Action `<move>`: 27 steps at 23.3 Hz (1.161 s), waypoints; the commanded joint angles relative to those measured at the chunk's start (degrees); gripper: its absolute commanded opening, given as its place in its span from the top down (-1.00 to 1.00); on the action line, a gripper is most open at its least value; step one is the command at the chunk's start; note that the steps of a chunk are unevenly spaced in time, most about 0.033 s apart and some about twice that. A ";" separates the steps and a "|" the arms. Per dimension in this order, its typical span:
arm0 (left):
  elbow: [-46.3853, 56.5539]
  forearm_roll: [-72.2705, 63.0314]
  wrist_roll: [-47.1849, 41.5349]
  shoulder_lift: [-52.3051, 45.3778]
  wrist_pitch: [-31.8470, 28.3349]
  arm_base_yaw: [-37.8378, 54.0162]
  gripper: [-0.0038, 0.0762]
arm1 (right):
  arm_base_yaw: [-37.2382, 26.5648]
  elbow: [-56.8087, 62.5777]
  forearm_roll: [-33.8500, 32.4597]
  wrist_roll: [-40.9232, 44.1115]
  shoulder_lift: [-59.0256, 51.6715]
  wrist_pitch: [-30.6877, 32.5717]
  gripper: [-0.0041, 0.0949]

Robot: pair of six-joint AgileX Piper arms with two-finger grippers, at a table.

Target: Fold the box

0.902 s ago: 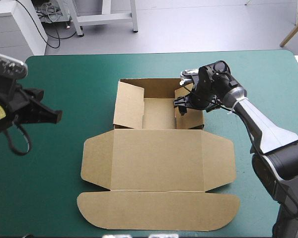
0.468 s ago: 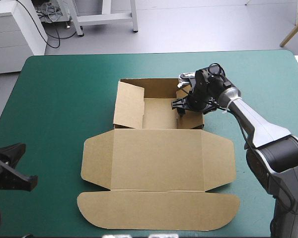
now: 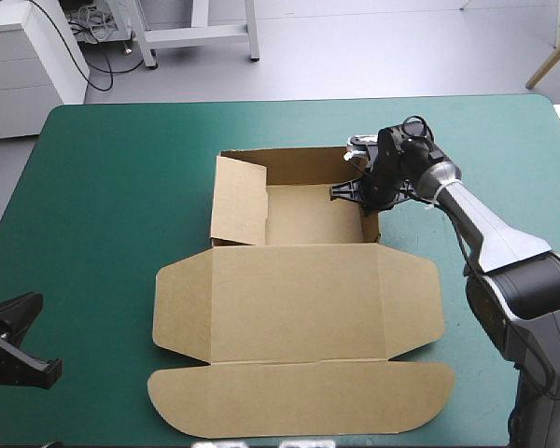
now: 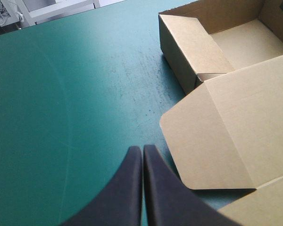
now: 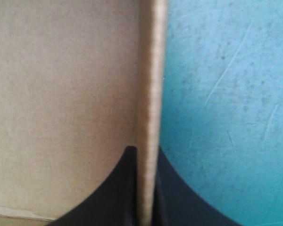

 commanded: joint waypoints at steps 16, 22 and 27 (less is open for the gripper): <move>-0.99 0.52 -0.34 0.59 2.62 -0.09 0.93 | -39.32 -13.70 -0.89 -11.82 -5.49 5.14 0.96; -0.99 3.62 -0.34 0.59 2.62 -0.09 0.93 | -47.78 -12.76 -11.61 -10.42 -5.38 5.71 0.96; -0.99 3.76 -0.34 0.59 2.62 -0.09 0.93 | -48.37 -12.10 -11.93 -8.23 -3.35 5.71 0.87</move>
